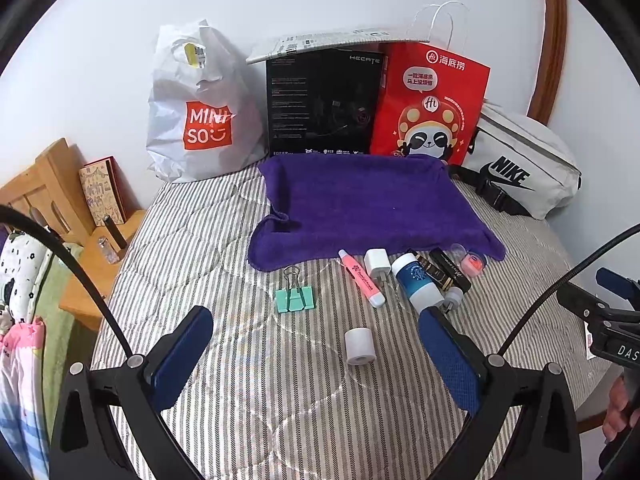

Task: Organize rigid objects
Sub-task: 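Move the left tool toward the green binder clip while the right tool approaches the Vaseline jar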

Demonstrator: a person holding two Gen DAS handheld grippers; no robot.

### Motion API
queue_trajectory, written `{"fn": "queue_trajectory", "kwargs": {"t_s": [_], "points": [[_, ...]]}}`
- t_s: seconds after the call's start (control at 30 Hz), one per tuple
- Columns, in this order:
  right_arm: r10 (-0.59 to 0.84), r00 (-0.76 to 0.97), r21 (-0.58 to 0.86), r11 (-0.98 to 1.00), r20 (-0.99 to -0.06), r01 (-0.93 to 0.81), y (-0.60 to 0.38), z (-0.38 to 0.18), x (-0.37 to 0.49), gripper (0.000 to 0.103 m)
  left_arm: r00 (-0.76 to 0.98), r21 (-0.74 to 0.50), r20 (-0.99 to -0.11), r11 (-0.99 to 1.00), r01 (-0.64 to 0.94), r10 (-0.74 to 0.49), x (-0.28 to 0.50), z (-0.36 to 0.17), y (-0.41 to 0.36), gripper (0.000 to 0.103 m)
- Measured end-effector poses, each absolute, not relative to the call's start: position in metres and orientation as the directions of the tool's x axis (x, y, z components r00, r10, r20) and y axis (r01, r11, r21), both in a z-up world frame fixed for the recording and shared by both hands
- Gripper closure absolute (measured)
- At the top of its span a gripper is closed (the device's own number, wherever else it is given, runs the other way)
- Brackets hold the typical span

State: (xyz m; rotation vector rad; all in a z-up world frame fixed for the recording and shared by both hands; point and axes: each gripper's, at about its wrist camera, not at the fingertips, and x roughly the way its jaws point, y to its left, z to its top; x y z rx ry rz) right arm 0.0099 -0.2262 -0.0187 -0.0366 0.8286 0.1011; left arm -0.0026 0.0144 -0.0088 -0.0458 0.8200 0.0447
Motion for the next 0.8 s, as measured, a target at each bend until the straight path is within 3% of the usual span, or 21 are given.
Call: {"fn": "queue_trajectory", "kwargs": {"t_s": [0.8], "points": [[0.087, 0.658, 0.016, 0.993, -0.748, -0.113, -0.22, -0.021, 0.009, 0.0, 0.67, 0.004, -0.741, 0.998, -0.058, 0.042, -0.005, 0.002, 0.016, 0.0]]}}
